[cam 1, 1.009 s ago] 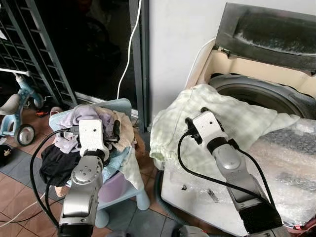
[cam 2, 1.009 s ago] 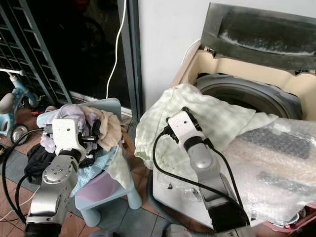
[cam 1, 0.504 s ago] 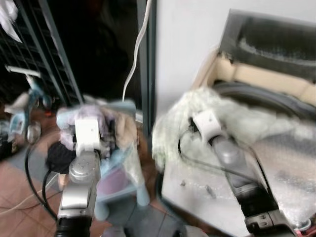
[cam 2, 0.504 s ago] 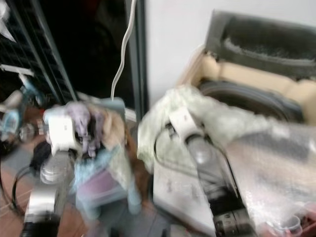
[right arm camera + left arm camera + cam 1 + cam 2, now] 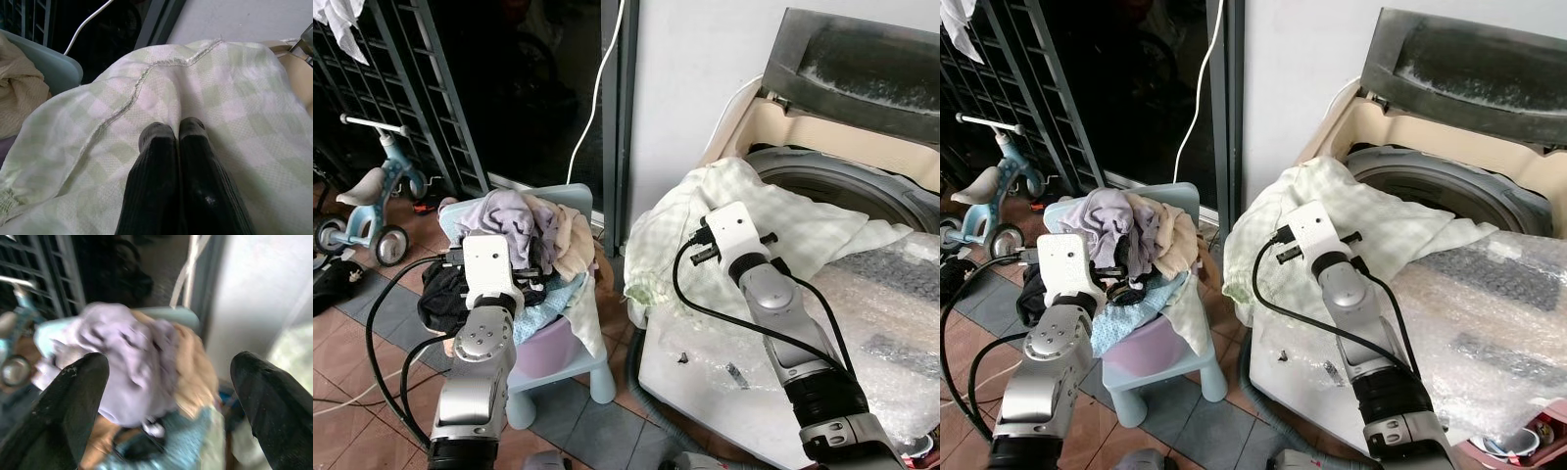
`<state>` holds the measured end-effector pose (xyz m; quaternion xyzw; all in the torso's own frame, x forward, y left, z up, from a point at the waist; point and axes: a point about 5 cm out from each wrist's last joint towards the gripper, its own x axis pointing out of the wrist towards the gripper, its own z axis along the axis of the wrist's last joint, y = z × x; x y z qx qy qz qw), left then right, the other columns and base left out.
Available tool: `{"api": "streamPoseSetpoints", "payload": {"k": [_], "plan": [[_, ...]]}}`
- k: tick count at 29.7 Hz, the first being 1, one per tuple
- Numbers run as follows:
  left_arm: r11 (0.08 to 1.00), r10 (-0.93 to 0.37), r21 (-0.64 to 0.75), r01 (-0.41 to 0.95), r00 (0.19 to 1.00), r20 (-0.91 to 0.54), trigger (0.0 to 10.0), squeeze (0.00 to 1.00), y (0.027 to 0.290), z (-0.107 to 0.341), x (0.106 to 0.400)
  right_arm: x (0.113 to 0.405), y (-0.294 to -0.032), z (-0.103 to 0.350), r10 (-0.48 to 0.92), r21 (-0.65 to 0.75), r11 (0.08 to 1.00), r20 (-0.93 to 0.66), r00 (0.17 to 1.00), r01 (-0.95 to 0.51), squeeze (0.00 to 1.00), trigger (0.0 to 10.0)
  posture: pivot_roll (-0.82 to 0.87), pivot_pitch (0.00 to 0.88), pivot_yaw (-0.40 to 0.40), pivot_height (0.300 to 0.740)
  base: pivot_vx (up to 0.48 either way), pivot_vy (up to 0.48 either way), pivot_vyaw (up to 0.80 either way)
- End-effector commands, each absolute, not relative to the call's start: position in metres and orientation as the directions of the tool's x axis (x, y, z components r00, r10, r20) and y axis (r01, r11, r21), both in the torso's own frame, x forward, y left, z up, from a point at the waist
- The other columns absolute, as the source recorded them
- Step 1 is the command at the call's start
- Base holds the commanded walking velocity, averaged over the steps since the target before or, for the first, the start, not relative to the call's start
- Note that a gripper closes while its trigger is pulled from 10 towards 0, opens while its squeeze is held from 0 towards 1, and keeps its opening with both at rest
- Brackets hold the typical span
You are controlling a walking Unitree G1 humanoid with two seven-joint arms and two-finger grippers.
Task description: Clothes washing
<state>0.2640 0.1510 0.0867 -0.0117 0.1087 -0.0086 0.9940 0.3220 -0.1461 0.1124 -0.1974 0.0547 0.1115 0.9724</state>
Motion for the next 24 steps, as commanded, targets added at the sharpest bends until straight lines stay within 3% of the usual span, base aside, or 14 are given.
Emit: {"api": "streamPoseSetpoints", "payload": {"k": [1,8,11,17,24], "plan": [[0.998,-0.066,-0.04,0.058,0.965,-0.252,10.0,0.0,0.148,0.084,0.259,0.319,-0.162,0.092,0.116,-0.348,0.914,-0.264,0.958,-0.207,0.0,0.0,-0.04,0.0,0.008,0.74,0.0,0.0,0.0],[0.987,-0.151,0.002,0.161,0.932,-0.328,10.0,0.0,0.155,0.072,0.245,0.323,-0.161,0.1,0.107,-0.315,0.933,-0.215,0.971,-0.173,0.0,0.0,-0.03,0.0,0.007,0.74,0.0,0.0,0.0],[0.979,-0.172,0.051,0.199,0.93,-0.324,10.0,0.0,0.154,0.074,0.246,0.343,-0.16,0.126,0.123,-0.262,0.953,-0.123,0.985,-0.152,0.0,0.0,-0.03,0.0,0.007,0.74,0.0,0.0,0.0],[0.965,-0.217,0.08,0.249,0.934,-0.283,10.0,0.0,0.141,0.081,0.255,0.395,-0.197,0.222,0.03,-0.211,0.978,0.101,0.994,-0.008,0.0,0.0,-0.02,0.0,0.0,0.74,0.0,0.0,0.0],[0.969,-0.203,0.084,0.233,0.94,-0.274,10.0,0.0,0.144,0.082,0.258,0.407,-0.229,0.288,-0.051,-0.215,0.972,0.218,0.975,0.098,0.0,0.0,-0.02,0.0,-0.012,0.74,0.0,0.0,0.0]]}}
